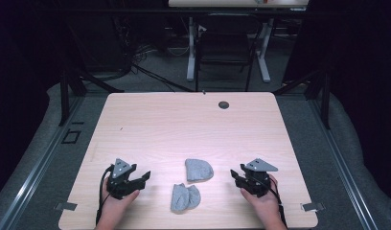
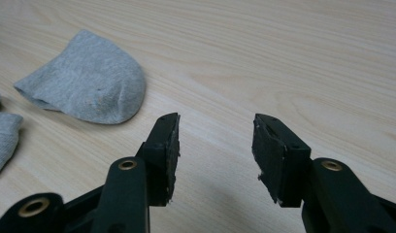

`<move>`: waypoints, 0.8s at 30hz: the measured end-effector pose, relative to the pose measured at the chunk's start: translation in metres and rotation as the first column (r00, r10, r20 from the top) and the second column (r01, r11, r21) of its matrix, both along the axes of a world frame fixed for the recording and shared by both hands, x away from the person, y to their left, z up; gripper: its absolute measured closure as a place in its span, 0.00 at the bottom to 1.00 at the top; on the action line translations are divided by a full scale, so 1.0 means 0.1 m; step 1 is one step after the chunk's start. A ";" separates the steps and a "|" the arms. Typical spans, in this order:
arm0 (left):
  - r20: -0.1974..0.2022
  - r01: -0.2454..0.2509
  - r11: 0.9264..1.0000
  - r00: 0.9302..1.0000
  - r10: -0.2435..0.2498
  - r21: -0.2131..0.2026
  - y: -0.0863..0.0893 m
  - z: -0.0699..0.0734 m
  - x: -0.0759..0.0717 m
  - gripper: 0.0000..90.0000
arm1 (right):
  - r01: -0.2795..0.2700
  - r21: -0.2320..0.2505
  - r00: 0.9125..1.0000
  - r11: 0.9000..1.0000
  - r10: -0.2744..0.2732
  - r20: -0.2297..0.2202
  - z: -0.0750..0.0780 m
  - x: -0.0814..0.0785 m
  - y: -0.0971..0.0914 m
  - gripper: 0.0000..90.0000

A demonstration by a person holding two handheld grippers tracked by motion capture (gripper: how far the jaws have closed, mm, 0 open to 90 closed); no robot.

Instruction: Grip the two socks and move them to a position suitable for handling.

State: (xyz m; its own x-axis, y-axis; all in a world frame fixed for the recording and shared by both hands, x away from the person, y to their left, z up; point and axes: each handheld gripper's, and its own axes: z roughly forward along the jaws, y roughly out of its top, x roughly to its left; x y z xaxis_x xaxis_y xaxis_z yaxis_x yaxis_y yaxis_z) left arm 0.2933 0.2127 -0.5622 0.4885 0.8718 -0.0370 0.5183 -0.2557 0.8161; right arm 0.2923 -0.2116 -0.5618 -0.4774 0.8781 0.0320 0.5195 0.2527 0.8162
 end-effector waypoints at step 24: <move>-0.019 0.050 0.999 0.999 -0.050 0.022 -0.09 -0.01 -0.05 0.52 | -0.066 -0.014 0.998 0.998 0.067 0.006 0.00 -0.05 0.14 0.57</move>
